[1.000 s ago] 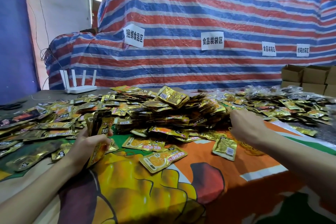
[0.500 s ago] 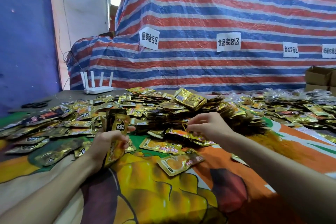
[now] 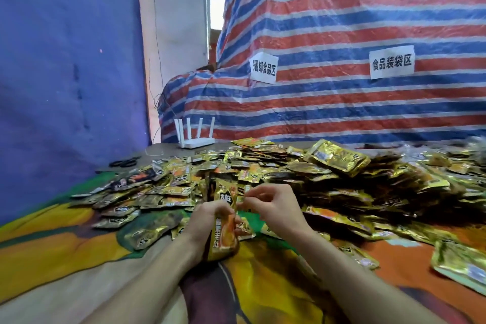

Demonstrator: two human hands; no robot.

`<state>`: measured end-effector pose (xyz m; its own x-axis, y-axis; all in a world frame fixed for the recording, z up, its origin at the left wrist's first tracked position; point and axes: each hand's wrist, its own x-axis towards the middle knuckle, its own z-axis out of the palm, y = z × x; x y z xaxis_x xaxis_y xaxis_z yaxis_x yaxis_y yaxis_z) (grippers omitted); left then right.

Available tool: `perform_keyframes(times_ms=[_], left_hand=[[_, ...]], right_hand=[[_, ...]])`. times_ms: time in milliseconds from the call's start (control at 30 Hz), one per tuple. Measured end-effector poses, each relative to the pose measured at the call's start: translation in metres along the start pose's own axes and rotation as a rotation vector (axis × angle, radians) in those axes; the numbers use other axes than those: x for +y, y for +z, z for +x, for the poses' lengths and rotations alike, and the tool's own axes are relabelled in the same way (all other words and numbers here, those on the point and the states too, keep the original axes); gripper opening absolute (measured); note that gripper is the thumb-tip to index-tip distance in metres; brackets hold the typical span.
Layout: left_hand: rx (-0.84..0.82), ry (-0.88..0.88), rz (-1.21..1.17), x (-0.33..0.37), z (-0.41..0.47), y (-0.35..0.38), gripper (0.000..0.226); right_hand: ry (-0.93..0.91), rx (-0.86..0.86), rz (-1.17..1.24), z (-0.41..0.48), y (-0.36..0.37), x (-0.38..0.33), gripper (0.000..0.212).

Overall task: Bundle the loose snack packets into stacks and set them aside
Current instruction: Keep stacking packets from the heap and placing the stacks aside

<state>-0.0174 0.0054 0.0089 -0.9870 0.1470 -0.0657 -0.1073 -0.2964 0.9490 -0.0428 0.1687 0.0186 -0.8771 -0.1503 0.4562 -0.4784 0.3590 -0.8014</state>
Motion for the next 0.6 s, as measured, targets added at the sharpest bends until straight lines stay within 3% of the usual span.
perform_keyframes(times_ms=[200,367,533,600], left_hand=[[-0.022,-0.084,-0.054,-0.001,0.005,-0.003,0.019],[-0.089,-0.102,-0.070,-0.002,0.007,-0.005,0.019],[-0.036,-0.065,-0.045,0.000,0.007,-0.009,0.032],[-0.066,-0.067,-0.049,0.001,0.006,-0.010,0.036]], right_hand=[[-0.093,-0.064,-0.211,-0.003,-0.009,0.012,0.008],[-0.060,-0.084,-0.065,-0.005,-0.010,0.013,0.007],[-0.082,-0.136,0.078,-0.010,-0.008,0.010,0.034],[-0.058,-0.074,0.075,-0.008,-0.008,0.012,0.026]])
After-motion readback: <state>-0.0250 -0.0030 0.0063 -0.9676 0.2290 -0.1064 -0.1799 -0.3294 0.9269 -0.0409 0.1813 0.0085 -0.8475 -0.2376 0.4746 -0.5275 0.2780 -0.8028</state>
